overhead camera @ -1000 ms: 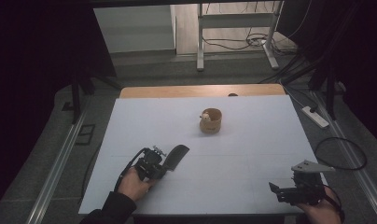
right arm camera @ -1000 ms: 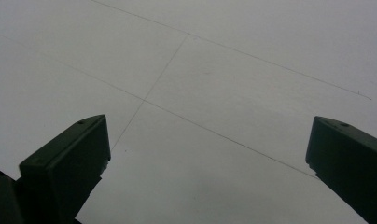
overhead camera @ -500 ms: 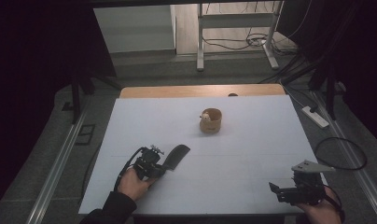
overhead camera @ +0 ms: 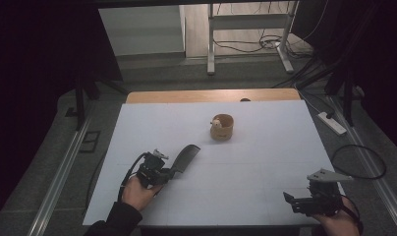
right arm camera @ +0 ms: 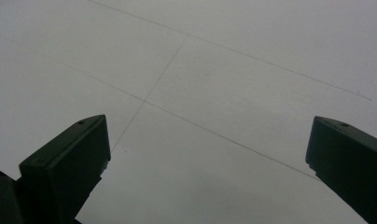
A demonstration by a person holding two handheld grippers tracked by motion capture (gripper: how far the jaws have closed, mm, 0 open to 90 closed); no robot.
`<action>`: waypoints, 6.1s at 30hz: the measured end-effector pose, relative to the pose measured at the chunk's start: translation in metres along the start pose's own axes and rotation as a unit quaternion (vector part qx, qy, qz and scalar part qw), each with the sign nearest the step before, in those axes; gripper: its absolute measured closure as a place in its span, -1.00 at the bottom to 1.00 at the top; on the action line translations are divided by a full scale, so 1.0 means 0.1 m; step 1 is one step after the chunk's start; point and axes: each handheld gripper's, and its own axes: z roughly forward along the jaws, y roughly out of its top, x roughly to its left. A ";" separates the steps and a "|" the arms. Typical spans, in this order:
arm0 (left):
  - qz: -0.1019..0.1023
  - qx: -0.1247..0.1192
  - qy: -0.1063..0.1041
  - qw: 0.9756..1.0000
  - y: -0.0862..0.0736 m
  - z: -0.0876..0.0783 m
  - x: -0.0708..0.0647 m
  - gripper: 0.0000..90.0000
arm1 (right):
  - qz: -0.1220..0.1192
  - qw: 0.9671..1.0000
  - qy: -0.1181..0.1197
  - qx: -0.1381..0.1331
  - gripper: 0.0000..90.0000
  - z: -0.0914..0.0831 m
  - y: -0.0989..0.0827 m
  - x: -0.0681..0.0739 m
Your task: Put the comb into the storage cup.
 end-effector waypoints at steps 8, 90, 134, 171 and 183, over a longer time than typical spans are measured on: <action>0.017 -0.045 -0.011 0.999 -0.01 -0.10 -0.04 0.59 | 0.000 1.000 0.000 0.000 -1.00 0.00 0.00 0.00; 0.172 -0.141 -0.078 0.972 -0.11 -0.32 -0.64 0.59 | -0.023 0.977 0.194 -0.079 -1.00 0.22 0.65 0.41; 0.200 -0.147 -0.092 0.964 -0.09 -0.27 -0.76 0.59 | 0.023 0.960 0.281 -0.005 -1.00 0.58 1.19 0.73; 0.210 -0.163 -0.082 0.961 -0.10 -0.30 -0.79 0.60 | 0.032 0.942 0.333 0.017 -0.33 0.81 1.45 0.88; 0.216 -0.166 -0.073 0.959 -0.11 -0.30 -0.81 0.60 | 0.084 0.920 0.383 0.021 0.44 0.88 1.41 0.75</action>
